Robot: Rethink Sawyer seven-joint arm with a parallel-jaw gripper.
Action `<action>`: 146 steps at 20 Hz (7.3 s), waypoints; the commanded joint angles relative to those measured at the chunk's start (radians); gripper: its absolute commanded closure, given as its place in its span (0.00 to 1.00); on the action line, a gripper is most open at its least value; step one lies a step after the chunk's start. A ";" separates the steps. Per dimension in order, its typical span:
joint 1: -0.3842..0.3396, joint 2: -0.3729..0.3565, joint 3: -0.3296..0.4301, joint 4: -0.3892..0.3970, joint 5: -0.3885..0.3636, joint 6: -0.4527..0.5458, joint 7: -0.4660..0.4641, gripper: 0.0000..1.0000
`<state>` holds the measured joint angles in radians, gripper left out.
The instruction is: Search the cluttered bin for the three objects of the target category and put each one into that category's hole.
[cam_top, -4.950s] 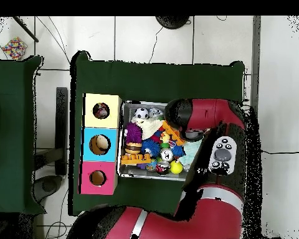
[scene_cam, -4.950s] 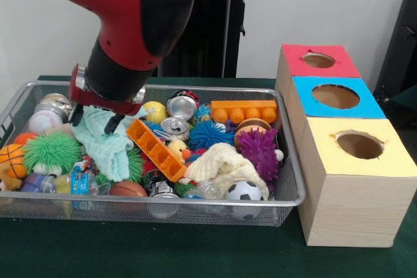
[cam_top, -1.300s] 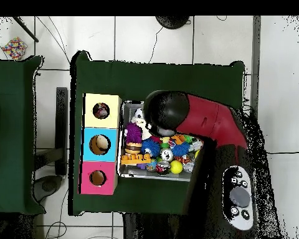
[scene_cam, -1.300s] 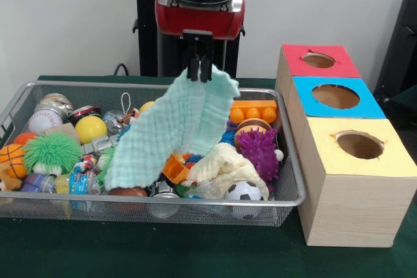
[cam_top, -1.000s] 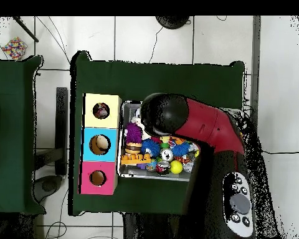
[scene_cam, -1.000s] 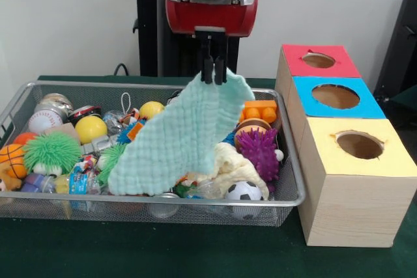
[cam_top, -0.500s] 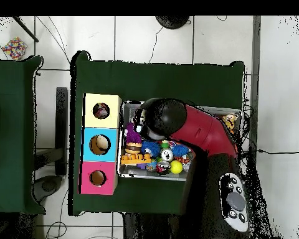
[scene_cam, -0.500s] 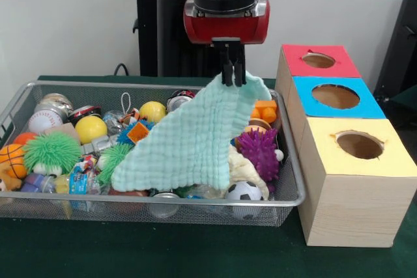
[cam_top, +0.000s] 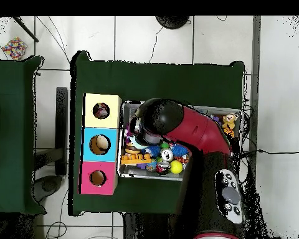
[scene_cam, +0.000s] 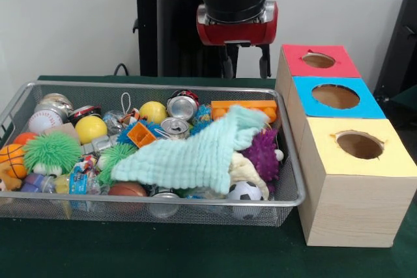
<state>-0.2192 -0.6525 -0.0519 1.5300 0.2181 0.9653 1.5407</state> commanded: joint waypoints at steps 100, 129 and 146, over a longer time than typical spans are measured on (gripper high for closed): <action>-0.088 0.607 -0.121 -0.800 -0.714 0.418 -0.222 0.00; -0.372 0.293 0.211 -0.329 -0.615 0.193 -0.377 0.00; -0.398 0.291 0.275 -0.345 -0.655 0.219 -0.310 0.00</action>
<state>-0.6003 -0.3598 0.1096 1.0909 -0.4208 1.1518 1.5137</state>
